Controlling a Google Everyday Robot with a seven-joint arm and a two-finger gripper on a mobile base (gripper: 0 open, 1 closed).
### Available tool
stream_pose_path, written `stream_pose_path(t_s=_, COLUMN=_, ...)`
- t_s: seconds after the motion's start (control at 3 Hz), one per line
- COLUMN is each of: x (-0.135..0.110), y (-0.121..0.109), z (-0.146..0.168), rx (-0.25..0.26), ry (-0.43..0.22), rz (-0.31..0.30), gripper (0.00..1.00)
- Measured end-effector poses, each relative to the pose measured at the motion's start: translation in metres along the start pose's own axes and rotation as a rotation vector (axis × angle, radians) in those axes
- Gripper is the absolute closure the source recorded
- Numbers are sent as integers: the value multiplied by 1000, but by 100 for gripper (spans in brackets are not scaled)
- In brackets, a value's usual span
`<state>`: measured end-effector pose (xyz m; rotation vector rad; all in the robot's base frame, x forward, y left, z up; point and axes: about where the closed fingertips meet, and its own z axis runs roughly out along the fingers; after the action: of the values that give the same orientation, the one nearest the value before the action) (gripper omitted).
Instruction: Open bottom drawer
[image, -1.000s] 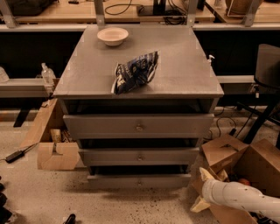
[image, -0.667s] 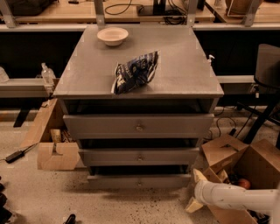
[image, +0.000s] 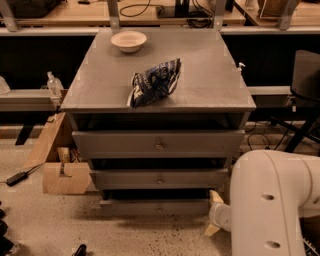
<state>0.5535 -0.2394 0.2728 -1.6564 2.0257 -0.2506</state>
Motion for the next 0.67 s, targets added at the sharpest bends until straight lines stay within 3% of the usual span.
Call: stream_pose_path(t_s=0.67, x=-13, y=-1, z=30, rx=21, ry=67, rz=-79, gripper=0)
